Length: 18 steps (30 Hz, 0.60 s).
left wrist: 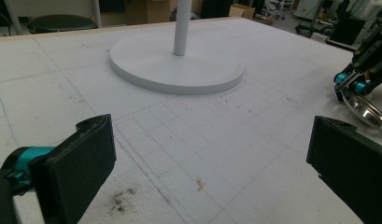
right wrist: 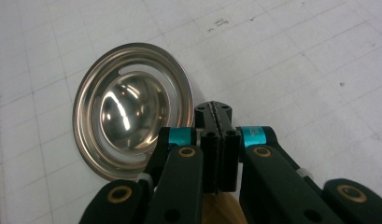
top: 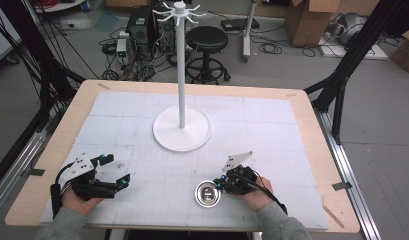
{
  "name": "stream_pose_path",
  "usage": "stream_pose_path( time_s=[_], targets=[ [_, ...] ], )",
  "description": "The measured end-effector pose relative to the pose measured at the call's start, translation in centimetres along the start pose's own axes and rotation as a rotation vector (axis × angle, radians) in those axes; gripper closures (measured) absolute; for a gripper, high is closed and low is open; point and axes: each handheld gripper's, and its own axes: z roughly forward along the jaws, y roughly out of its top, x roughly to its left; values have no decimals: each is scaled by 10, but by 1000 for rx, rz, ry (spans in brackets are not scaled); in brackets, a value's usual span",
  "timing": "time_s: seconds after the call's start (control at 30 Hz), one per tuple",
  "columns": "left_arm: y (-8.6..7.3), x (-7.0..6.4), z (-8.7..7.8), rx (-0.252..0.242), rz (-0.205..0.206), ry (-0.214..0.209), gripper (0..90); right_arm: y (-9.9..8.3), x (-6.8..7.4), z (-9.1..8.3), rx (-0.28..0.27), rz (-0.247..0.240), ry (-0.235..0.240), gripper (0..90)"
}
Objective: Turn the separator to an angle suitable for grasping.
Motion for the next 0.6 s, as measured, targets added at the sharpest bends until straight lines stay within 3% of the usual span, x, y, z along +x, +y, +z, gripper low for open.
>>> stream_pose_path(
  time_s=[0.17, 0.23, 0.33, 0.6],
  targets=[
    [1, -1, 0, -5, 1, -2, 18, 2, 3, -2, -15, -12, -15, 900],
    [1, 0, 1, -5, -1, -3, 18, 4, 4, -9, -55, -24, -21, 900],
    [1, 1, 1, -7, -2, -1, 18, 3, 4, -15, -67, -25, -31, 900],
    [1, 0, 3, -13, -3, -4, 18, -20, -4, -40, -117, 37, -42, 900]
  ],
)
